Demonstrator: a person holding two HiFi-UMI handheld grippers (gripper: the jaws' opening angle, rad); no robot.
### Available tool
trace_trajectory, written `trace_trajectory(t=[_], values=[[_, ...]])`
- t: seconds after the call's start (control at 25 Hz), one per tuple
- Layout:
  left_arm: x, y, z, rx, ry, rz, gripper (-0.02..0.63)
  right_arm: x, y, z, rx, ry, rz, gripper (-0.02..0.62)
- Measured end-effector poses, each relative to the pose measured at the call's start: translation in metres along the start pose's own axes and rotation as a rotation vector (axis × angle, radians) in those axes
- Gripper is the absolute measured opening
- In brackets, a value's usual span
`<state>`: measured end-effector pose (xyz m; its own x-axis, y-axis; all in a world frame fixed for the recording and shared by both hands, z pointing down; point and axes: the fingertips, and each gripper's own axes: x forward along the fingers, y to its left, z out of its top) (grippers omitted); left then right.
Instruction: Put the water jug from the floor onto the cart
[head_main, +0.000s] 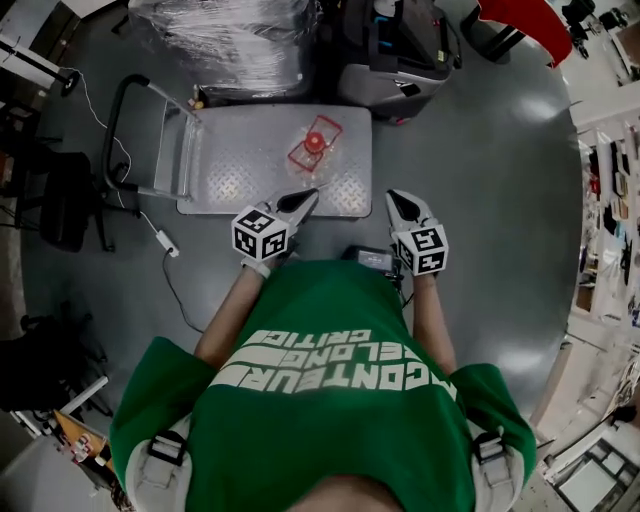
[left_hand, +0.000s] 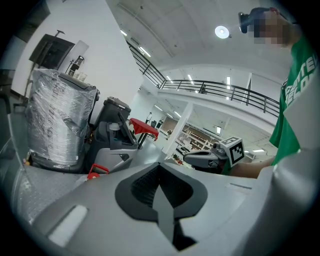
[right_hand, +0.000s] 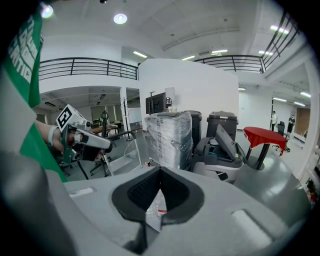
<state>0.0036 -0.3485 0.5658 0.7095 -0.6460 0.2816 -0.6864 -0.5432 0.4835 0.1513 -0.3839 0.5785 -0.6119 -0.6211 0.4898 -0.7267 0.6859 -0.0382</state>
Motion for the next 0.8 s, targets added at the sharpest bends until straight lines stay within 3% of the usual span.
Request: trace_trajectory(t=[0.8], values=[[0.000,0.005,-0.004,-0.012,0.023,0.007,0.006,0.005,-0.014,-0.008,0.045,0.020,-0.027,-0.008]])
